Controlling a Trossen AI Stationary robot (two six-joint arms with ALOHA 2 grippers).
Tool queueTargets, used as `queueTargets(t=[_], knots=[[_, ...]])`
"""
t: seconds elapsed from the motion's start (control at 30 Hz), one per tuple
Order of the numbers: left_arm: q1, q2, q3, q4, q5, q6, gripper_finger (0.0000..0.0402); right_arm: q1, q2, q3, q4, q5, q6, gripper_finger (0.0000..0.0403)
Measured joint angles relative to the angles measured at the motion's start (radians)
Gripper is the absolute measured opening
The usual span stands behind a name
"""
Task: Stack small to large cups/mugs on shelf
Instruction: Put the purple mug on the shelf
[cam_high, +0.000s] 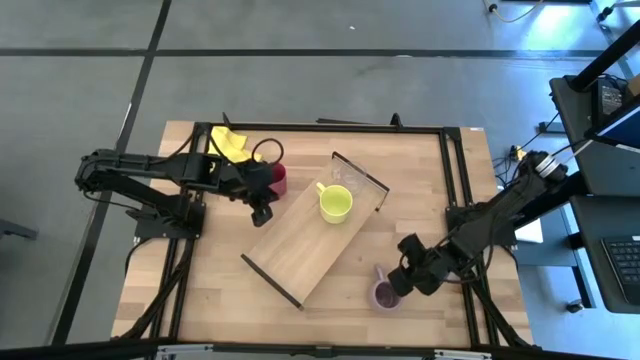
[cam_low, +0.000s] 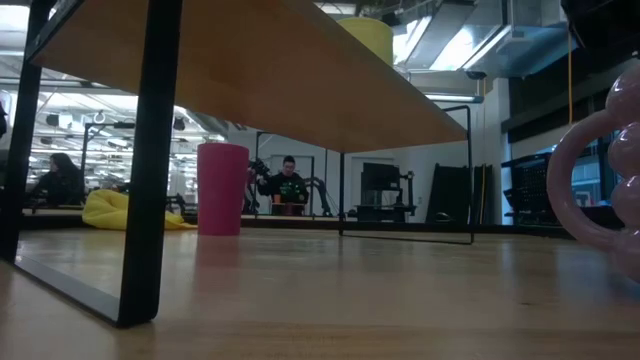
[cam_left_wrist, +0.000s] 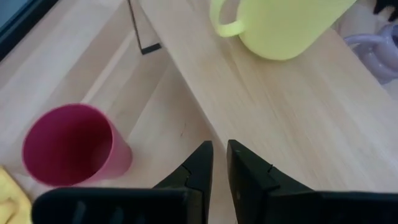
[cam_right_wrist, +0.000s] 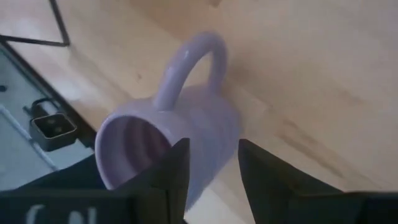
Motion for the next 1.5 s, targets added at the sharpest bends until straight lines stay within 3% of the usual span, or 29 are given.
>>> queueTargets(t=[0.33, 0.53, 0.8, 1.5], knots=[[0.001, 0.000, 0.000, -0.047, -0.023, -0.008, 0.0044, 0.005, 0.021, -0.011, 0.018, 0.005, 0.012, 0.0138], [0.001, 0.000, 0.000, -0.047, -0.023, -0.012, 0.0044, 0.018, 0.017, 0.036, 0.030, 0.099, -0.015, 0.0138], [0.001, 0.000, 0.000, -0.047, -0.023, -0.020, 0.0044, 0.047, 0.017, 0.046, 0.015, 0.008, -0.029, 0.0138], [-0.063, 0.000, -0.001, -0.047, -0.057, -0.108, 0.0044, 0.063, 0.158, 0.047, 0.043, -0.019, 0.018, 0.0138]])
